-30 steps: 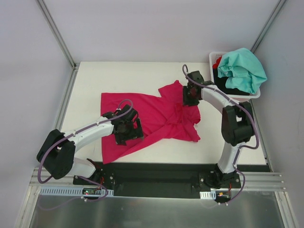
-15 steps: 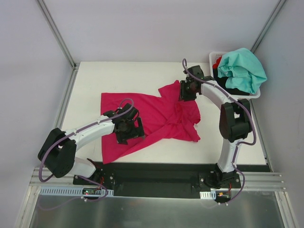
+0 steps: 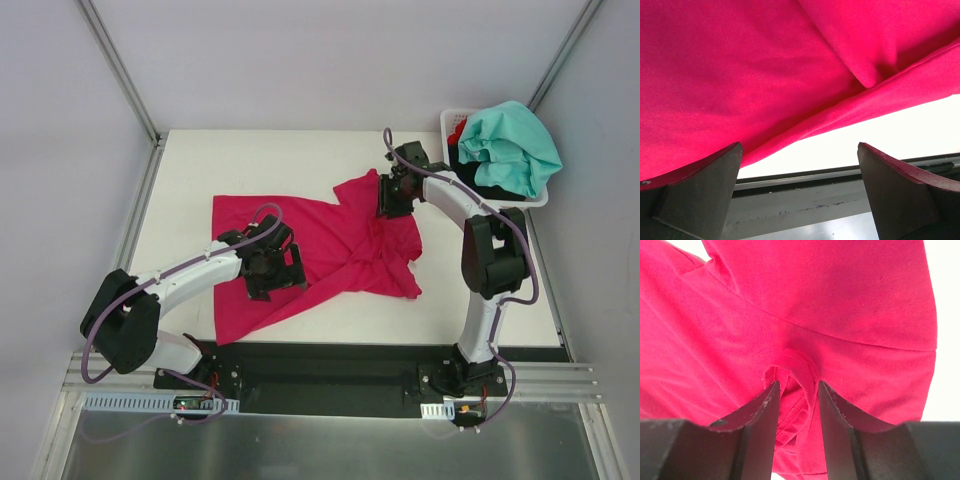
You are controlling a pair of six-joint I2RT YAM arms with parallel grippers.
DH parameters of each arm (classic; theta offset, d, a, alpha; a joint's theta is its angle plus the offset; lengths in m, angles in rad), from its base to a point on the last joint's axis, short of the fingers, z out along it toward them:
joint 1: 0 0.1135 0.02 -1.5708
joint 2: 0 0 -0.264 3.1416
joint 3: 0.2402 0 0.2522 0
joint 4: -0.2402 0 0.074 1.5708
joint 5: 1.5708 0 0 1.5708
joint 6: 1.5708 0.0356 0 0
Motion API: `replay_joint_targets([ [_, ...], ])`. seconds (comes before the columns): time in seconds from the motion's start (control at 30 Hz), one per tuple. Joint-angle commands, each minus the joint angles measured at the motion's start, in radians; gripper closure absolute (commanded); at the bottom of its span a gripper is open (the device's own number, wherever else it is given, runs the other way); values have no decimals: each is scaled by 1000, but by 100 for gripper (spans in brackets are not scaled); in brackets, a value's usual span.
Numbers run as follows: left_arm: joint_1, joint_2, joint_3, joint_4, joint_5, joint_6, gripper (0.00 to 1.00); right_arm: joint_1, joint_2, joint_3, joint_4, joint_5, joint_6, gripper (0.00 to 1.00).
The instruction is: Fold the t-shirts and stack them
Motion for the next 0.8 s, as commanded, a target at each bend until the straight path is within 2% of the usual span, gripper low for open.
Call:
replay_joint_targets([
  [0.0, -9, 3, 22, -26, 0, 6, 1, 4, 9, 32, -7, -28, -15, 60],
  [0.33, -9, 16, 28, -26, -3, 11, 1, 5, 82, 70, 10, -34, -21, 64],
  [0.43, -11, 25, 32, -26, 0, 9, 1, 5, 121, 114, 8, -41, -21, 71],
  [0.6, -11, 31, 34, -31, 6, 6, 1, 7, 142, 176, -19, -55, -15, 95],
  [0.67, -9, 22, 3, -31, 0, -20, 1, 8, 110, 164, -24, -43, -20, 99],
  [0.73, 4, -41, -44, -23, -20, -85, 1, 8, 78, 122, -32, -25, -29, 99],
  [0.77, 17, -78, -113, -14, -20, -105, 1, 8, 37, 98, -29, -14, -32, 99],
])
